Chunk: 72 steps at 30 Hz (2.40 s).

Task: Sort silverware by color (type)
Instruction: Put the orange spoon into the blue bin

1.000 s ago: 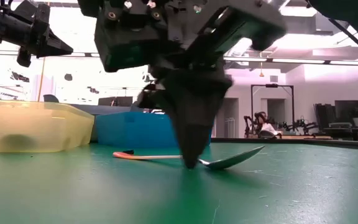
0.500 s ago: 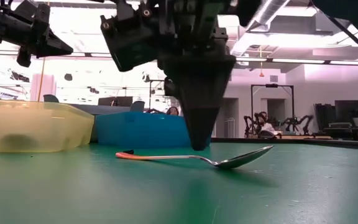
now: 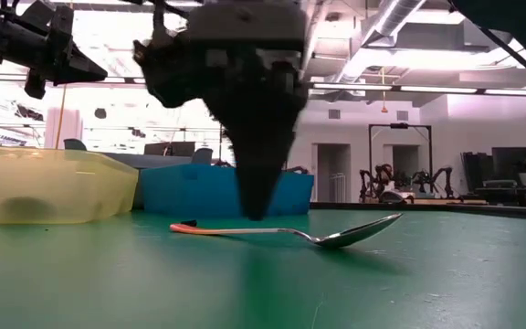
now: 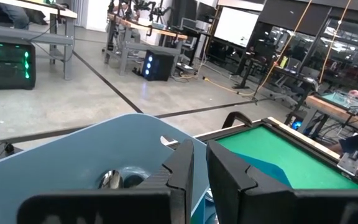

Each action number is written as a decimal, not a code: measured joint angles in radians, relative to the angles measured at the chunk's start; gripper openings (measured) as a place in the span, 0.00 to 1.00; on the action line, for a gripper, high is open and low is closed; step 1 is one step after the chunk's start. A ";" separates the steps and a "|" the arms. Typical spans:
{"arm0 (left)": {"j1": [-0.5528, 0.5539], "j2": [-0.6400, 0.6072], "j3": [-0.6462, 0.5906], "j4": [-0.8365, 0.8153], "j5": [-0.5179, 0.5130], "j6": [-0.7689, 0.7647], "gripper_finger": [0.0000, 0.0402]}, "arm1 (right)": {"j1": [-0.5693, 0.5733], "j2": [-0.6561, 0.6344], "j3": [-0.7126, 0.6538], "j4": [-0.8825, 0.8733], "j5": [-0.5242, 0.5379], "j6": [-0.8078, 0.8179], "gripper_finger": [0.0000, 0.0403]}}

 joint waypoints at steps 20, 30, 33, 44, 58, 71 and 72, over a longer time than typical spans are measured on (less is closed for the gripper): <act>0.000 0.000 0.000 0.000 0.000 0.000 0.07 | 0.027 -0.006 -0.100 0.095 0.120 0.077 0.40; 0.000 0.000 0.000 0.000 0.000 -0.010 0.07 | 0.029 -0.004 -0.101 0.090 0.156 0.082 0.03; 0.000 0.000 0.000 0.000 0.000 -0.011 0.07 | 0.029 -0.004 -0.101 0.091 0.162 0.082 0.04; 0.000 0.000 0.000 0.000 0.000 -0.012 0.07 | 0.045 -0.030 -0.108 0.090 0.271 0.052 0.01; 0.000 0.000 0.000 0.000 0.000 -0.018 0.07 | -0.022 -0.193 -0.107 0.292 0.450 -0.168 0.00; 0.000 0.000 0.000 -0.001 0.000 -0.009 0.07 | -0.266 -0.303 -0.103 0.451 0.358 -0.711 0.00; 0.000 0.000 0.000 -0.001 0.000 -0.009 0.07 | -0.287 -0.303 -0.104 0.440 0.338 -0.749 0.00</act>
